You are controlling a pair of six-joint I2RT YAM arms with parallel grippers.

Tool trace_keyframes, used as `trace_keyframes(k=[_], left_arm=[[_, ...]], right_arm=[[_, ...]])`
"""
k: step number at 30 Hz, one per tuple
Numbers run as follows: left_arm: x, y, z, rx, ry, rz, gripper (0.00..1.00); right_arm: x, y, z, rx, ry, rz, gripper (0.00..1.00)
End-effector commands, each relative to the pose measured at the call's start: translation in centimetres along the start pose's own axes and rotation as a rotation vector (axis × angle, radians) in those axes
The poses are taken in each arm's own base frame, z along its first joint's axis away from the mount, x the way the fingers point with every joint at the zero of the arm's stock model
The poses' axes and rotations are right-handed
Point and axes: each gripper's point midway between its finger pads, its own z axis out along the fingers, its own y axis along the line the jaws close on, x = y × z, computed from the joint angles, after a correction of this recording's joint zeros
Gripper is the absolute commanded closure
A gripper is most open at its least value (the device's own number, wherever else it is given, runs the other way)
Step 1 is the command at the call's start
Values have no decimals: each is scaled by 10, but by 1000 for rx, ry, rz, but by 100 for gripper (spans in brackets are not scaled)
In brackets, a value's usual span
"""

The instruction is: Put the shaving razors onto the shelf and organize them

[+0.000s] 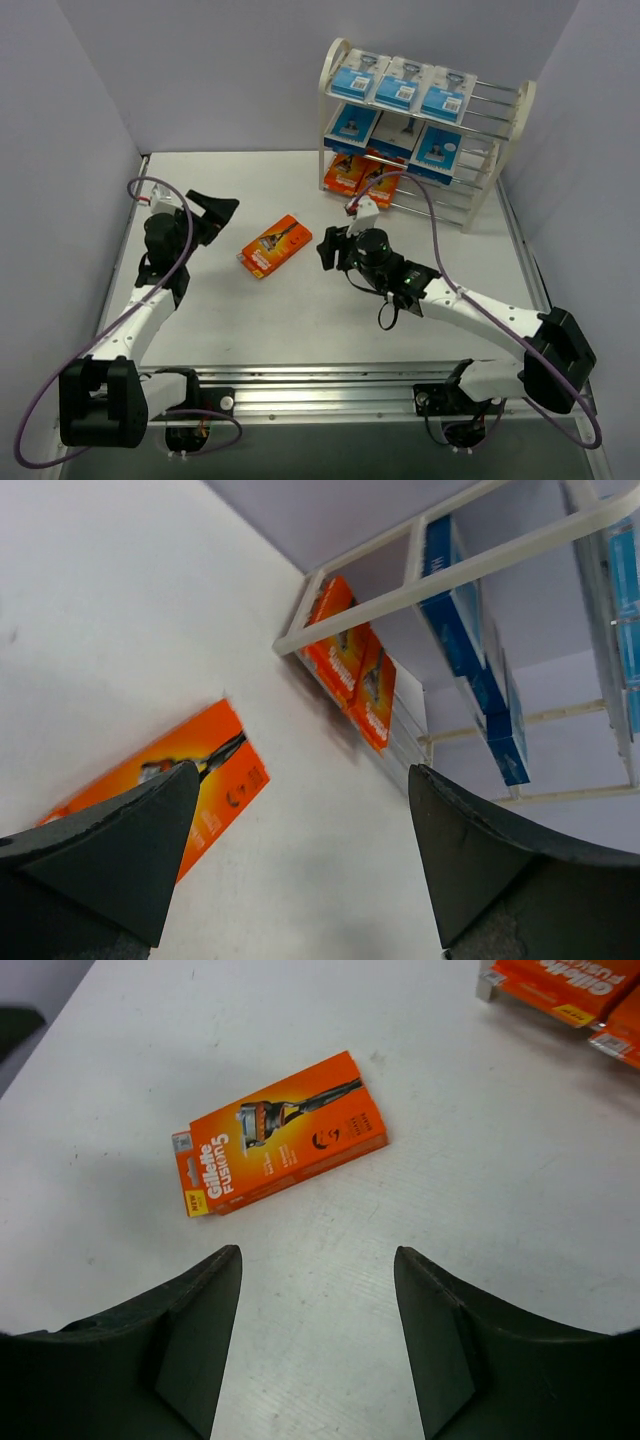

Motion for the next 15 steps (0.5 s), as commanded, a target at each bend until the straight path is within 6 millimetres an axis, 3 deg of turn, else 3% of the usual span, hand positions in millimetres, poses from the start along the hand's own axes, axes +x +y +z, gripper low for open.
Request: trace_keyframes(k=[1, 6, 7, 15], left_arm=[[38, 50, -23, -129, 64, -100, 6], [61, 80, -40, -202, 75, -151, 0], [66, 88, -43, -221, 77, -159, 6], [93, 115, -48, -313, 101, -181, 16]], right_arm=[[-4, -26, -16, 68, -5, 51, 42], [1, -42, -24, 71, 4, 97, 42], [-1, -46, -26, 74, -6, 105, 42], [3, -55, -33, 80, -7, 119, 42]])
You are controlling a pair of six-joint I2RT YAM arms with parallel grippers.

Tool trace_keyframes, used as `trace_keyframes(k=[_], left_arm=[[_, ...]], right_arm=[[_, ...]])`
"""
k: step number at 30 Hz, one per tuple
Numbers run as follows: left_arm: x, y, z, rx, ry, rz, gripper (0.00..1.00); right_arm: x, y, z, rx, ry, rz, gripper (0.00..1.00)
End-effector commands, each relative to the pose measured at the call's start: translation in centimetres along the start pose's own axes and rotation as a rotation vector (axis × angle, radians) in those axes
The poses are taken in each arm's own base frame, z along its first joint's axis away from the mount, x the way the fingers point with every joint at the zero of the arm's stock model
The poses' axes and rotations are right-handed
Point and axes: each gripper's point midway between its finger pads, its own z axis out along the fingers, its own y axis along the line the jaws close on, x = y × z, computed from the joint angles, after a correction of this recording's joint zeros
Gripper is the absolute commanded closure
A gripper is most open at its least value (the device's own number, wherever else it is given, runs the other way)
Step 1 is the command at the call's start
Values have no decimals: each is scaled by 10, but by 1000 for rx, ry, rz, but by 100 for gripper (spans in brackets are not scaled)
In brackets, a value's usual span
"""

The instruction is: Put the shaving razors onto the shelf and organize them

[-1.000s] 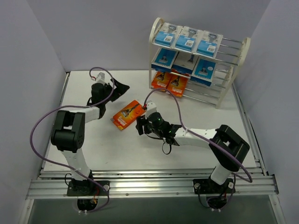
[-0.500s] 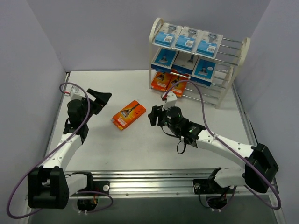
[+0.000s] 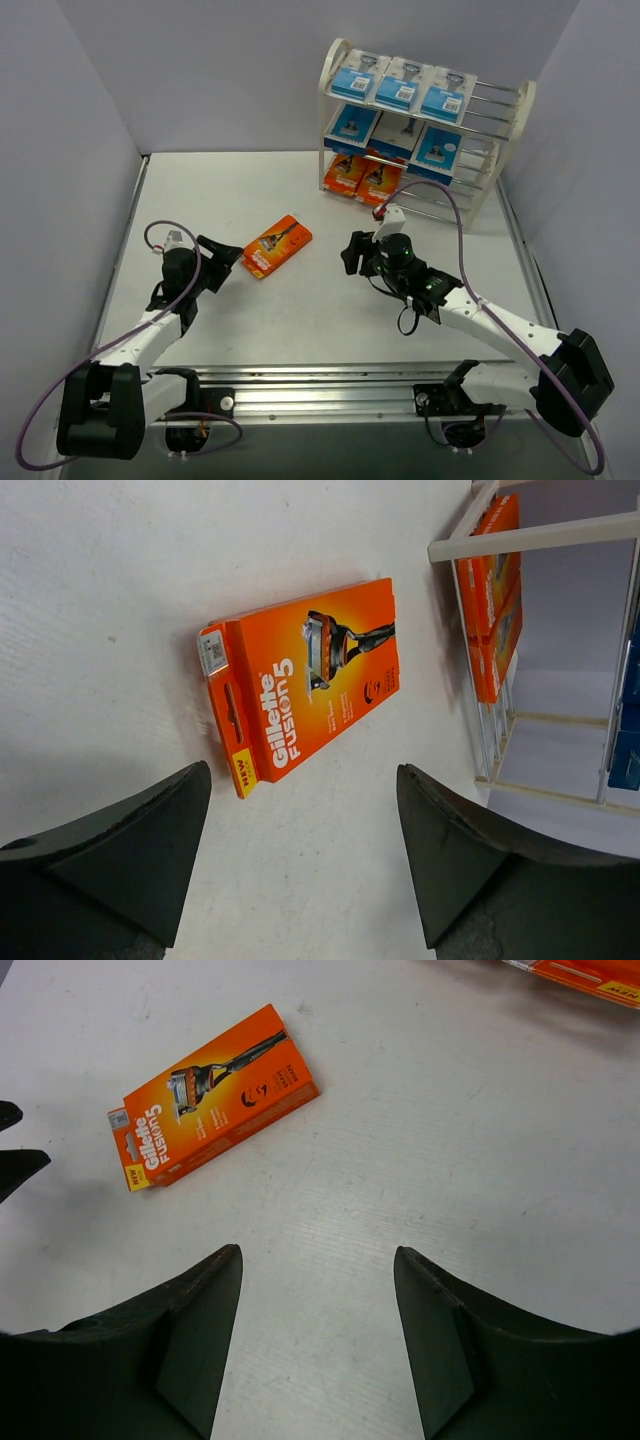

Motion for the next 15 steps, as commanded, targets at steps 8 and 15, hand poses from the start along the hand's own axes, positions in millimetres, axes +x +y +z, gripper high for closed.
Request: trace_keyframes(k=[8, 15], left_arm=[[20, 32, 27, -66, -6, -3, 22], [25, 28, 44, -45, -10, 6, 27]], right_arm=[[-17, -3, -13, -19, -51, 34, 42], [-20, -9, -17, -5, -52, 26, 42]])
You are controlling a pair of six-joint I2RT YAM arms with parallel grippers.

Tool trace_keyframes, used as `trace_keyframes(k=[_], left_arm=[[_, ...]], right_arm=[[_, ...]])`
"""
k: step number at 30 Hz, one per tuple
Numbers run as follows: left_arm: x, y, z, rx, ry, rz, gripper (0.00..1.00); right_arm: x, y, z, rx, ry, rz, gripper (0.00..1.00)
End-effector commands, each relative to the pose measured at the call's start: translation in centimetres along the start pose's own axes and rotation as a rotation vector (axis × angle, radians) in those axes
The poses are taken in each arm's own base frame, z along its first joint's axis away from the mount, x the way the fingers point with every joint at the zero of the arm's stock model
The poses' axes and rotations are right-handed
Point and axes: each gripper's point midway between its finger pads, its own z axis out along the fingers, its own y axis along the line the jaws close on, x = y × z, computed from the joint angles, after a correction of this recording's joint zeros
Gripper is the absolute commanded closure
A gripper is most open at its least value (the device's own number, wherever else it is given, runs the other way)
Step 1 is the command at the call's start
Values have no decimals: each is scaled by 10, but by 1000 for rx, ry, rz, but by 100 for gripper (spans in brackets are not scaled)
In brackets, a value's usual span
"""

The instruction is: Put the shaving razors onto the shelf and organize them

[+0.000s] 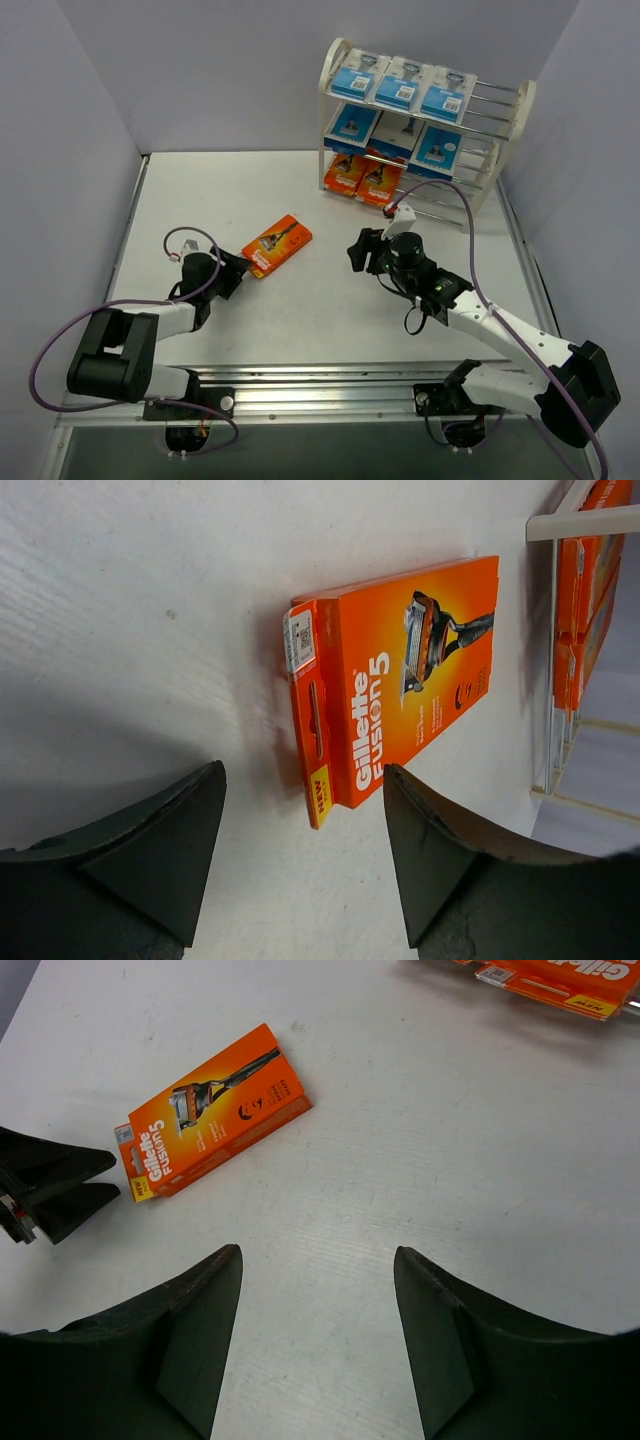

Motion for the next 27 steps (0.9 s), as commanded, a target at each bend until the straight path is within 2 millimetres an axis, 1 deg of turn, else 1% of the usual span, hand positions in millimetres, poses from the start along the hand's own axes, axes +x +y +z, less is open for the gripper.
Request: trace_keyframes(k=[1, 3, 4, 7, 8, 9, 10, 11, 12, 14, 15, 19, 20, 21, 24, 27], left_arm=[[-11, -19, 10, 57, -55, 8, 27], [-11, -21, 14, 65, -58, 10, 29], [-8, -16, 17, 50, -49, 10, 30], [-5, -10, 24, 44, -40, 1, 38], [-5, -11, 26, 54, -43, -1, 47], [-2, -6, 29, 40, -33, -6, 52], [-1, -5, 30, 41, -32, -7, 56], [-1, -6, 32, 52, -33, -13, 63], [1, -2, 35, 44, -26, -22, 66], [2, -4, 37, 60, -23, -35, 69], [4, -2, 39, 58, -20, -39, 76], [4, -3, 41, 74, -22, -48, 86], [4, -4, 42, 79, -23, -48, 90], [3, -4, 42, 78, -25, -49, 97], [3, -10, 43, 93, -21, -51, 98], [7, -24, 43, 128, -8, -61, 98]], right_arm=[[-9, -2, -7, -2, -21, -3, 42], [-12, -4, -9, 3, -31, 0, 42], [-13, -5, -10, 5, -30, -1, 42], [-17, -9, -12, 15, -40, 1, 42], [-19, -12, -13, 22, -44, 2, 42], [-20, -13, -14, 22, -48, 4, 42], [-18, -14, -14, 24, -43, 2, 42], [-18, -15, -14, 25, -43, 2, 42], [-19, -17, -15, 28, -44, 3, 42], [-19, -19, -16, 34, -41, 0, 42], [-20, -22, -17, 41, -44, 1, 42], [-27, -28, -21, 57, -57, 3, 41], [-30, -28, -23, 56, -63, 4, 41], [-31, -29, -25, 58, -65, 6, 41], [-40, -27, -30, 54, -80, 13, 41], [-45, -27, -34, 57, -92, 24, 41]])
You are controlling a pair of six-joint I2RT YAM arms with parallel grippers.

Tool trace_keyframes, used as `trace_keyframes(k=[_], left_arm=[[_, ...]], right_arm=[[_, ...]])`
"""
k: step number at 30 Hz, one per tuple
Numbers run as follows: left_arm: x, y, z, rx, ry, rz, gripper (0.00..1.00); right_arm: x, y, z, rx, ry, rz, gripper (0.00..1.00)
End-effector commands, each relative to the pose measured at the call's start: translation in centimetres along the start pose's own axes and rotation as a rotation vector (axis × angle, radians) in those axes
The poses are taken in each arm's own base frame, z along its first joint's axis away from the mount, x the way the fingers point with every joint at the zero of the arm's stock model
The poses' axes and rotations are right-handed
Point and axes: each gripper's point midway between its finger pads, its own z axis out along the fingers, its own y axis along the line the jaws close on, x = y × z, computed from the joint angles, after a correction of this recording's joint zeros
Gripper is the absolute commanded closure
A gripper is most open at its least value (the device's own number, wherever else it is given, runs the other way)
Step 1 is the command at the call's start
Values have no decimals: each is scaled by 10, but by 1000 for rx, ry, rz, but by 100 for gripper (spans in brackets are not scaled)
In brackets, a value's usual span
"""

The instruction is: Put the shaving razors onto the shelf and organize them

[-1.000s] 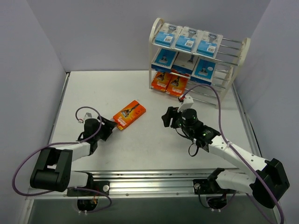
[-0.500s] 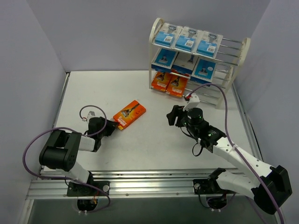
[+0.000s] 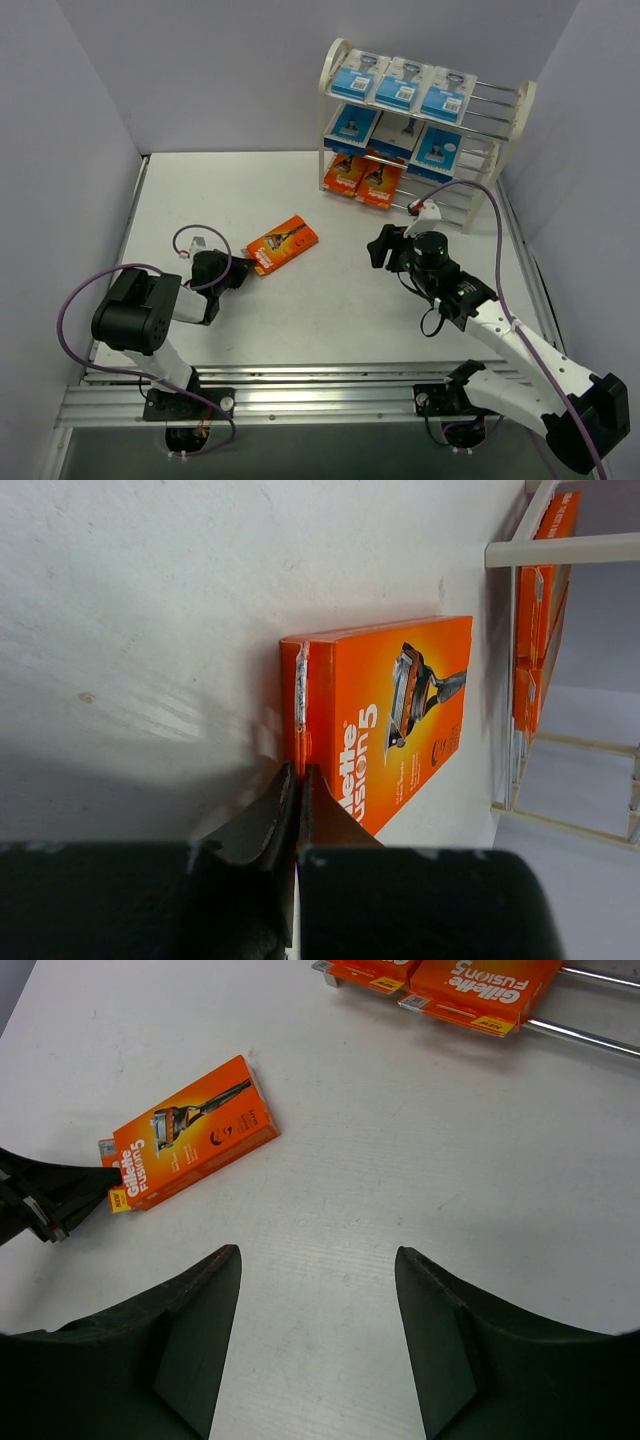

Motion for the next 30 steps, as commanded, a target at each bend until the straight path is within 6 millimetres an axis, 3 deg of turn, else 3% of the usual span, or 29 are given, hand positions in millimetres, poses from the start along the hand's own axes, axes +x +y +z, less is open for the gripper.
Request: trace_keyframes(k=[1, 12, 18, 21, 26, 30], left_arm=[[11, -16, 5, 36, 25, 7, 98], [83, -82, 9, 134, 122, 69, 98], [122, -105, 14, 156, 128, 50, 98], [134, -116, 19, 180, 111, 9, 98], [153, -159, 20, 293, 78, -53, 98], [177, -174, 22, 325, 96, -19, 98]], right_arm=[[-23, 4, -9, -5, -49, 9, 41], [-42, 0, -28, 17, -98, 24, 41], [-51, -3, -38, 30, -125, 29, 41], [-53, -7, -41, 46, -134, 32, 41], [-54, -9, -43, 49, -144, 44, 41], [-50, -11, -46, 52, -125, 41, 41]])
